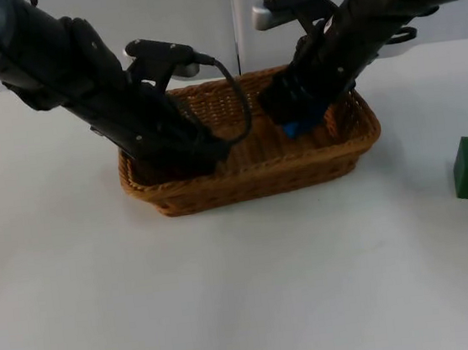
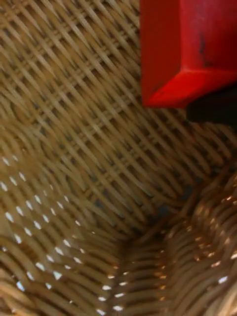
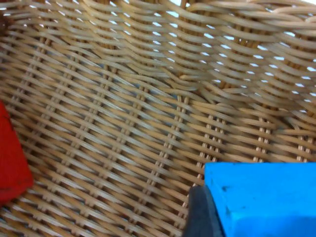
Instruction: Pick up one cube with each hand and place exactly two cubes into the same basket, leaving the remaining cube outside.
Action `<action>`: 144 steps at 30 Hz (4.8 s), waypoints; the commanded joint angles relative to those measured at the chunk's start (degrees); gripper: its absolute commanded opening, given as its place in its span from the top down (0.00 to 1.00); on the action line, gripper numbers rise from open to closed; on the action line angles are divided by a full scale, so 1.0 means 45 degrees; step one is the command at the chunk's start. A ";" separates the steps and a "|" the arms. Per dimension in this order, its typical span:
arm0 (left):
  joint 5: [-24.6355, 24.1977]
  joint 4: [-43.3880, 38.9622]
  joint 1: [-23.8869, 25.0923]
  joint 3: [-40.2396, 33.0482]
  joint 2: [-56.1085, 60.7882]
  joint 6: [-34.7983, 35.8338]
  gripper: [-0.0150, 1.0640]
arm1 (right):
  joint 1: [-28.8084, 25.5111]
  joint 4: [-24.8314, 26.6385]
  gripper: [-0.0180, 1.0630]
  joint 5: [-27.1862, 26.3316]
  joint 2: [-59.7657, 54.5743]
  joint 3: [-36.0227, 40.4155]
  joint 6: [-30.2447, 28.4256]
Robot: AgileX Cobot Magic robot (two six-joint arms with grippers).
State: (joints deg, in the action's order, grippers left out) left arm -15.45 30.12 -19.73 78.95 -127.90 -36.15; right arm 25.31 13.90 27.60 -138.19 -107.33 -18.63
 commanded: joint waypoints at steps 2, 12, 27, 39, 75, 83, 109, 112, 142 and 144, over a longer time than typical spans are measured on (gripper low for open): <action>0.0006 0.0115 -0.0077 0.0068 0.0009 -0.0030 0.73 | -0.0011 0.0032 0.98 -0.0052 0.0098 -0.0057 -0.0093; -0.0251 0.0161 -0.0077 0.0068 0.0009 -0.0030 0.19 | -0.0011 0.0008 0.62 -0.0007 0.0098 -0.0057 -0.0115; -0.0873 0.0161 -0.0077 0.0068 0.1090 -0.0006 0.18 | -0.0011 -0.0047 0.40 0.0222 0.0625 -0.0057 -0.0115; -0.1742 0.0137 -0.0052 0.0068 0.4346 -0.0006 0.18 | -0.0011 -0.0778 0.40 0.1487 0.4604 -0.0057 -0.0115; -0.3553 0.0140 -0.0052 -0.1226 0.8770 0.0324 0.18 | -0.0011 -0.0388 0.40 0.4037 0.8673 0.1439 0.0145; -0.3144 0.0111 -0.0052 -0.2970 1.0032 0.0324 0.18 | -0.0011 -0.0362 0.40 0.1924 1.0488 0.5123 0.0145; -0.4470 0.0404 -0.0052 -0.4809 1.4278 0.0475 0.18 | -0.0011 -0.0390 0.40 0.1396 1.5385 1.0190 0.0145; -0.4692 0.0404 -0.0052 -0.4809 1.4498 0.0475 0.18 | -0.0011 -0.0390 0.40 0.1490 1.5830 1.0414 0.0145; -0.5366 0.0442 -0.0052 -0.8366 1.8796 0.0475 0.18 | -0.0011 -0.0392 0.40 0.1877 2.2139 1.4602 0.0795; -0.5623 0.0497 -0.0052 -0.8366 1.9330 0.0475 0.18 | -0.0011 -0.0392 0.40 0.2380 2.2494 1.4636 0.0795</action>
State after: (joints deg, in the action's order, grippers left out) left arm -40.22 31.57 -19.98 41.60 -41.57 -34.36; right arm 25.31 12.05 37.78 -37.67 -41.84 -15.28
